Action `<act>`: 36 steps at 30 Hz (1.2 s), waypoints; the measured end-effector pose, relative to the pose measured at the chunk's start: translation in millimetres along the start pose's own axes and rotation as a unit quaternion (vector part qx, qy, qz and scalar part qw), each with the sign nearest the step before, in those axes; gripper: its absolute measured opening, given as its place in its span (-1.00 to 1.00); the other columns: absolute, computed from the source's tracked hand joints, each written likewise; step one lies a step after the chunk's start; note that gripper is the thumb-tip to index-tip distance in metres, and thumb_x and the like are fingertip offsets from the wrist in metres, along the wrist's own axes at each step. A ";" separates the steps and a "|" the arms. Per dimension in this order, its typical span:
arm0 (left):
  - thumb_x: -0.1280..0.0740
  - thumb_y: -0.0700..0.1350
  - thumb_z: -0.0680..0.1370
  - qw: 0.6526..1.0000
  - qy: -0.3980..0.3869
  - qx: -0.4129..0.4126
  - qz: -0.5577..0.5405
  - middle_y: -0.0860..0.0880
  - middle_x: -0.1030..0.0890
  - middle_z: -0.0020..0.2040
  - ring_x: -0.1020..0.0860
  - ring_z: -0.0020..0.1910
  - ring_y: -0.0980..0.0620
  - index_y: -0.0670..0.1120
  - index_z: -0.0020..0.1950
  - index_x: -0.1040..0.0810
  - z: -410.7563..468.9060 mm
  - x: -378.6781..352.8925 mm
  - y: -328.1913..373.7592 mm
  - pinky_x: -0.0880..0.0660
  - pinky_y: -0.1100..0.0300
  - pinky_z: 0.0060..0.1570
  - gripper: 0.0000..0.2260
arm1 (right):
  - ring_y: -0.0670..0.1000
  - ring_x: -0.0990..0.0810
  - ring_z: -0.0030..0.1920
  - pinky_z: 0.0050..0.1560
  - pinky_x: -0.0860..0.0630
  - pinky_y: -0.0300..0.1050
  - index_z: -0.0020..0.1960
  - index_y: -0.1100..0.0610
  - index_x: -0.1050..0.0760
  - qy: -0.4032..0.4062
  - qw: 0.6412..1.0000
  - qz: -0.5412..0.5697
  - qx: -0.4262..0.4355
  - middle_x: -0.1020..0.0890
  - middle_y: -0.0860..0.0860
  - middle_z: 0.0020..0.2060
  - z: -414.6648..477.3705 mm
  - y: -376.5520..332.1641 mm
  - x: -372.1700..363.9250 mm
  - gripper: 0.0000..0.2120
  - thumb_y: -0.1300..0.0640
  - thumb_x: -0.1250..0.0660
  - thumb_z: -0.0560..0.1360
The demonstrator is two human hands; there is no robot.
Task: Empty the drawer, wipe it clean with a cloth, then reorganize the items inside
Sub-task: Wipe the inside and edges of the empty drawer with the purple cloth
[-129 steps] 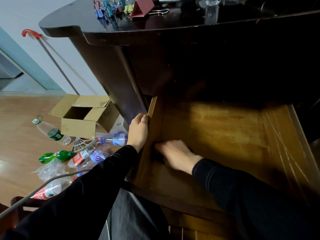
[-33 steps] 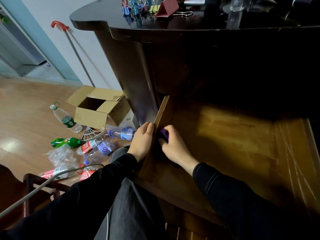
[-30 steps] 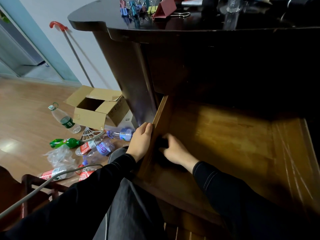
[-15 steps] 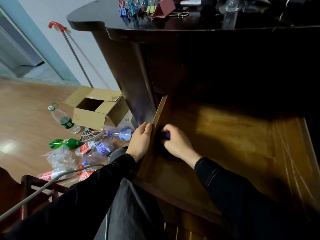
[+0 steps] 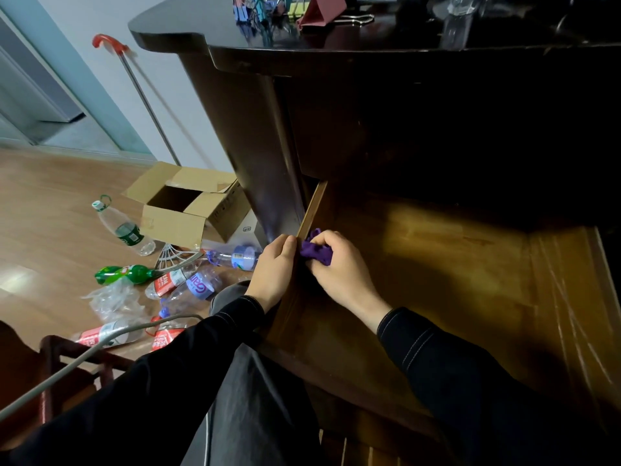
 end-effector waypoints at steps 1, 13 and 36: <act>-0.08 -0.01 0.72 1.000 0.001 -0.002 0.001 -0.08 -0.60 0.07 -0.54 0.10 -0.04 -0.07 0.10 -0.54 0.1 0.1 -0.2 -0.40 0.07 0.16 -0.73 | 0.02 -0.56 0.10 0.04 -0.59 0.00 0.08 -0.02 -0.49 -0.003 1.000 -0.018 0.005 -0.55 -0.06 0.12 -4.5 0.9 -3.4 -0.79 0.16 -0.42 0.50; -0.05 0.03 0.73 1.000 -0.013 0.016 0.005 -0.13 -0.58 0.17 -0.53 0.19 -0.08 -0.12 0.24 -0.52 -0.2 1.2 1.3 -0.40 -0.03 0.32 -0.66 | 0.01 -0.57 -0.06 -0.11 -0.58 0.01 -0.12 -0.08 -0.47 -0.073 0.995 -0.059 -0.019 -0.55 -0.21 -0.13 -0.8 -4.5 3.2 -0.83 0.12 -0.40 0.35; -0.05 0.00 0.72 1.000 -0.005 0.007 0.004 -0.16 -0.60 0.09 -0.55 0.11 -0.10 -0.16 0.16 -0.53 -2.5 1.4 4.5 -0.42 -0.03 0.22 -0.67 | 0.02 -0.62 -0.09 -0.10 -0.61 -0.04 -0.18 -0.13 -0.52 -0.106 0.988 -0.094 -0.061 -0.62 -0.18 -0.21 1.4 0.4 2.8 -0.81 0.17 -0.42 0.37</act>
Point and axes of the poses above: each hand's wrist, its own z-axis towards the middle knuckle, its own x-axis out of the back of the hand, y = z × x, the point moved 2 cm from there along z, towards the middle knuckle
